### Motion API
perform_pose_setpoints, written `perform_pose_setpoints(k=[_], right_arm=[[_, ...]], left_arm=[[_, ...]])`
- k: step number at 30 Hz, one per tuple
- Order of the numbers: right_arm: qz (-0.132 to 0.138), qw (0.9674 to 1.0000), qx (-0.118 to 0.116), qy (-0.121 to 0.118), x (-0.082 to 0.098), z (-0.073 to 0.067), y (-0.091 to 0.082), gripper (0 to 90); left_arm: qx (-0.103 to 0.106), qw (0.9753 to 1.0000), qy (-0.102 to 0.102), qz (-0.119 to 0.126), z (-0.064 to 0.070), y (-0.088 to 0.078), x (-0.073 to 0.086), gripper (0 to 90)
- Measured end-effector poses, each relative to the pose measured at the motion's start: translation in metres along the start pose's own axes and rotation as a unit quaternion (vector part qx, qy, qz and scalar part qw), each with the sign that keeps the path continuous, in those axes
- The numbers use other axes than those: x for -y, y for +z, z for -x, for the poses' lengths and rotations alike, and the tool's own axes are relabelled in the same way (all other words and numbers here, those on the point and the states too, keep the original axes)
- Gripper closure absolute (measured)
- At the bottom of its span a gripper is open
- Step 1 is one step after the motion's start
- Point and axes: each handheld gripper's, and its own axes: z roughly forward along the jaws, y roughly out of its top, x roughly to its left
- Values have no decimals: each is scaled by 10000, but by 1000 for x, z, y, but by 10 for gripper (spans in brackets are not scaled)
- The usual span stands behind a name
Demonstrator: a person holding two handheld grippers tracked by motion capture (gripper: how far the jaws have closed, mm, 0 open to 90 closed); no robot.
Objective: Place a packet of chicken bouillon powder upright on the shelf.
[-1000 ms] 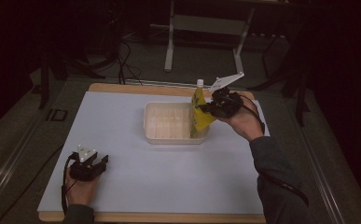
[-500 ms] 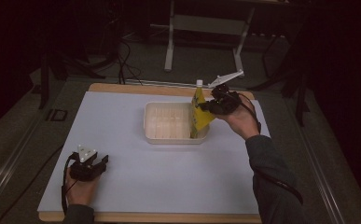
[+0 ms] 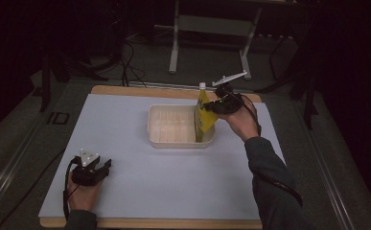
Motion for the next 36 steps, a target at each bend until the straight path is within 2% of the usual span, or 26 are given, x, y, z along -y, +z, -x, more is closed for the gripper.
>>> perform_pose_setpoints(k=[6, 19, 25, 31, 36], right_arm=[[14, 9998, 138, 162, 0, 1, 9, 893], [-144, 9998, 102, -15, -2, -14, 22, 874], [-231, 9996, 139, -14, 3, -14, 26, 760], [-132, 9997, 180, -109, 4, -15, 21, 523], [-57, 9997, 153, -206, 3, -19, 13, 429]], left_arm=[[7, 10000, -4, -3, 0, 0, 0, 529], [5, 10000, 2, -8, 0, 0, 0, 529], [2, 10000, 10, -18, 0, 0, 0, 528], [-7, 10000, 9, -11, 0, 0, 0, 527], [-18, 10000, 13, -1, 0, 0, 0, 527]])
